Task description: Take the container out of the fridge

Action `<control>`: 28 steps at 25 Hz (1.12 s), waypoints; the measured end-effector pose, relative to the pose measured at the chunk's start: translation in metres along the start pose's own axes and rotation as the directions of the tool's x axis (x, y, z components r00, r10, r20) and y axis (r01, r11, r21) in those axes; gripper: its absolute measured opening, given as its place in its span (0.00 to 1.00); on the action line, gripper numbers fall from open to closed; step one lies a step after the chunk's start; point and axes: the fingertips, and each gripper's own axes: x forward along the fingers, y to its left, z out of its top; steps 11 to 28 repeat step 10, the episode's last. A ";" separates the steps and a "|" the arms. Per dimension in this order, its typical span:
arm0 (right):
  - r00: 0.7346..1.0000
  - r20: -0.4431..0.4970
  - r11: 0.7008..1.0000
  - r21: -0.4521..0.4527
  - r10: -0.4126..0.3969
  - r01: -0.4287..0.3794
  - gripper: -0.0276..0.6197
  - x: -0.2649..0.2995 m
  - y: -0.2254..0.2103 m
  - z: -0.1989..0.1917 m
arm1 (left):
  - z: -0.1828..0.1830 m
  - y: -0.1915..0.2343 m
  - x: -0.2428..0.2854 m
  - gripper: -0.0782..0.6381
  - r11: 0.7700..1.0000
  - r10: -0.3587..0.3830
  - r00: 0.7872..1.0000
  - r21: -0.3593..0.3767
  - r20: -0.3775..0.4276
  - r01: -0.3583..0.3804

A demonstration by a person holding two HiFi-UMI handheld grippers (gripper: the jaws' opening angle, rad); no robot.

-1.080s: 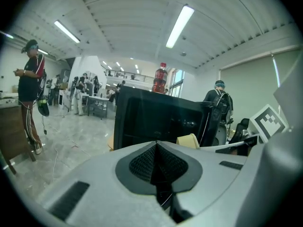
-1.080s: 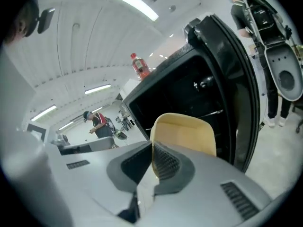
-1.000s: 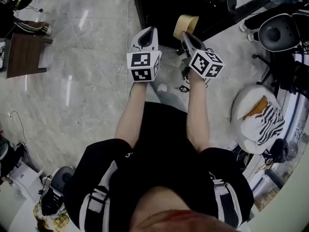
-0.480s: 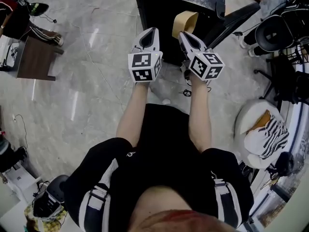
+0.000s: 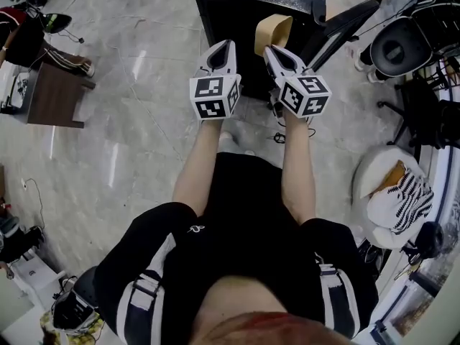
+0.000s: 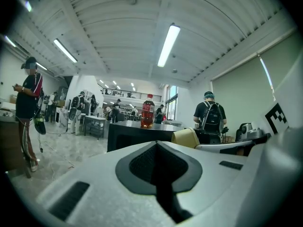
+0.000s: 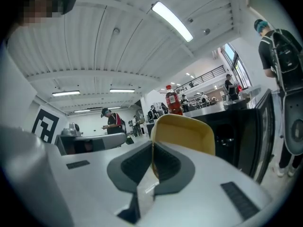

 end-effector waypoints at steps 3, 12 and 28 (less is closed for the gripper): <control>1.000 -0.018 1.000 -0.019 -0.009 0.009 0.06 0.001 -0.001 -0.002 | 0.001 -0.002 0.002 0.12 1.000 -0.009 1.000 -0.001 0.001 0.009; 0.999 -0.033 0.999 -0.044 -0.021 0.020 0.06 -0.003 -0.007 0.000 | -0.002 -0.011 0.004 0.12 1.000 -0.013 1.000 -0.002 -0.008 0.013; 0.999 -0.033 0.999 -0.044 -0.021 0.020 0.06 -0.003 -0.007 0.000 | -0.002 -0.011 0.004 0.12 1.000 -0.013 1.000 -0.002 -0.008 0.013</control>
